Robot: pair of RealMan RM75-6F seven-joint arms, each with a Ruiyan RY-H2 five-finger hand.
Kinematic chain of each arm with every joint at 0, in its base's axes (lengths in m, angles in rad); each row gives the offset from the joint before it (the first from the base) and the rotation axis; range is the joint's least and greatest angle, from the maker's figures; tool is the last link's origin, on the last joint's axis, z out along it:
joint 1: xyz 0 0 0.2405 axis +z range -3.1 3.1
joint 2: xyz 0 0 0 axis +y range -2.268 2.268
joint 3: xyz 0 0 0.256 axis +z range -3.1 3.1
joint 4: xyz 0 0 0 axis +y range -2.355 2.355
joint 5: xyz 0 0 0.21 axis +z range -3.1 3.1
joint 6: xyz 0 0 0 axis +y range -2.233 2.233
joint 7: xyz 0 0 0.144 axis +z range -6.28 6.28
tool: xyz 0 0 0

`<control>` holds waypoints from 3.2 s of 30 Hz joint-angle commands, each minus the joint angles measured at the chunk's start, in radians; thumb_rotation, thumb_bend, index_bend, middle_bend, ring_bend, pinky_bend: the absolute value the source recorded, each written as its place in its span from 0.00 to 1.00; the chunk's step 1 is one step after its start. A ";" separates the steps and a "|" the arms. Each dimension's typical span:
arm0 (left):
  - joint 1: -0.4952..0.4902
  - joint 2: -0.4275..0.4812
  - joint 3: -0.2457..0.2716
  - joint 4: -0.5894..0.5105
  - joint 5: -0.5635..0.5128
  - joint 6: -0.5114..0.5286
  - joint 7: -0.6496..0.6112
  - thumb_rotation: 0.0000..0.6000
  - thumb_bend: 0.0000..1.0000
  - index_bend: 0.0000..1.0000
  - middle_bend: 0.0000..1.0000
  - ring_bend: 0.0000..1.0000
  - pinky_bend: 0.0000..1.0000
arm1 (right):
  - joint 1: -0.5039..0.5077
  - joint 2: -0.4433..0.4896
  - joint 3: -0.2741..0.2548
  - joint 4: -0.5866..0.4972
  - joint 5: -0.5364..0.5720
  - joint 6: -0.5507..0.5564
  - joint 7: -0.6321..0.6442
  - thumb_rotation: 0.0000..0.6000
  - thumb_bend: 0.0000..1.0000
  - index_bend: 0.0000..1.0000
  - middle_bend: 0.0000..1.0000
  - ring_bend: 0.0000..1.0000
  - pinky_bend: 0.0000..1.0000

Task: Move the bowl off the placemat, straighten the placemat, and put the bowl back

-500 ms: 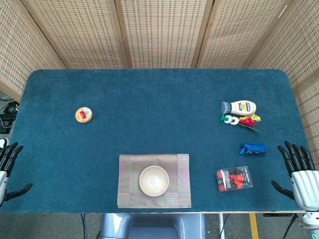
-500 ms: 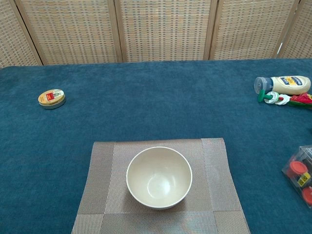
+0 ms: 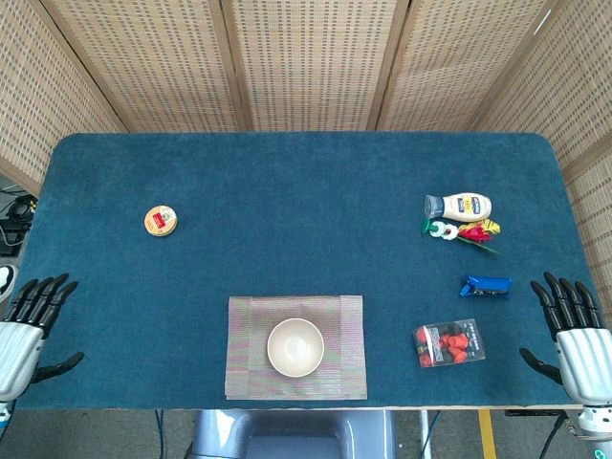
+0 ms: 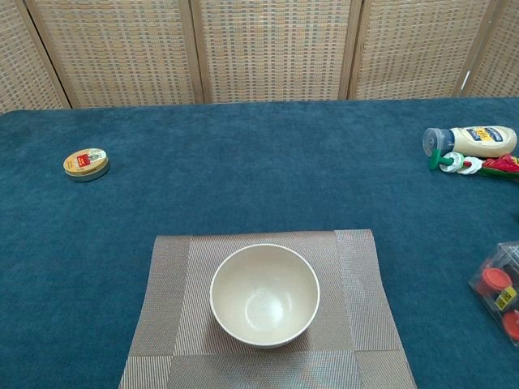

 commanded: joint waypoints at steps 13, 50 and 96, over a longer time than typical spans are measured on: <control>-0.416 -0.254 -0.082 0.107 0.280 -0.392 0.182 1.00 0.02 0.12 0.00 0.00 0.00 | 0.020 -0.017 0.033 0.020 0.089 -0.064 -0.039 1.00 0.00 0.04 0.00 0.00 0.00; -0.654 -0.673 -0.061 0.357 0.169 -0.635 0.354 1.00 0.45 0.65 0.00 0.00 0.00 | 0.029 -0.006 0.050 0.034 0.161 -0.123 -0.002 1.00 0.00 0.04 0.00 0.00 0.00; -0.381 -0.296 -0.163 0.409 -0.630 -0.611 0.250 1.00 0.28 0.37 0.00 0.00 0.00 | 0.027 0.000 0.022 -0.002 0.114 -0.114 -0.036 1.00 0.00 0.04 0.00 0.00 0.00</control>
